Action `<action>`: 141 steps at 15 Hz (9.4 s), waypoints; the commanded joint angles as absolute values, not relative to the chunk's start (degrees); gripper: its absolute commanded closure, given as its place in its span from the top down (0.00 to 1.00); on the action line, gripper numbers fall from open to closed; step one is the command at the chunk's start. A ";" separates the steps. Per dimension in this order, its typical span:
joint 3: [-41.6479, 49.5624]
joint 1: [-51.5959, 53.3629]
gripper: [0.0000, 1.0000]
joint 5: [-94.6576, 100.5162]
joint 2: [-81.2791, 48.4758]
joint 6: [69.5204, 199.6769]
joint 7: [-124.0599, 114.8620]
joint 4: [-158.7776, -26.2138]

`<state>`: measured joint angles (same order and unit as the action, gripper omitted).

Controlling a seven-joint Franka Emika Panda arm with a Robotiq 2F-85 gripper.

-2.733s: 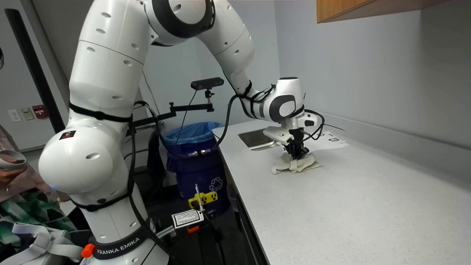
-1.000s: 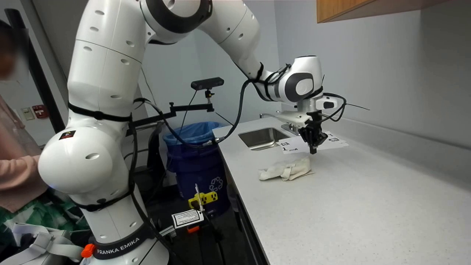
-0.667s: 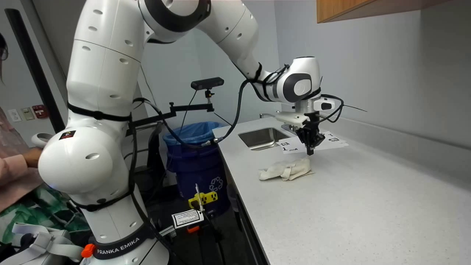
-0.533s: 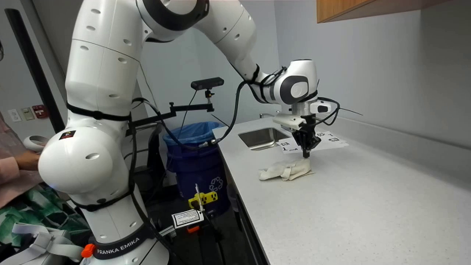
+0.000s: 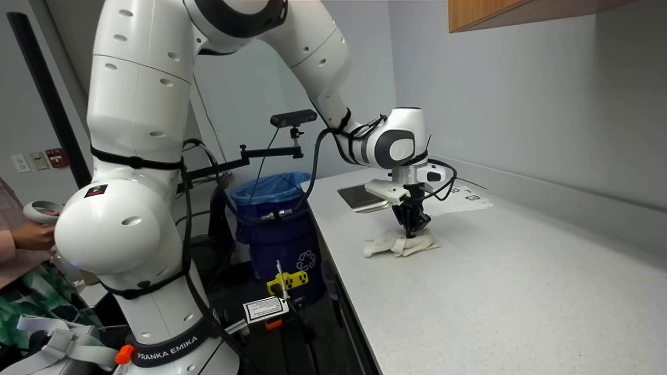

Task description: Wipe the counter using the cloth

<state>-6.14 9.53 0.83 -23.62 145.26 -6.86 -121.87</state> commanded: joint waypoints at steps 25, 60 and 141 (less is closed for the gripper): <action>1.17 10.68 0.00 3.56 -46.83 133.36 -13.17 -79.88; 1.43 11.26 0.00 3.06 -29.36 155.81 -14.35 -108.27; -7.73 2.64 0.00 -5.40 -24.67 185.44 -5.04 -140.70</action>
<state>-7.93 3.86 -7.64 -21.66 185.57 -7.42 -140.17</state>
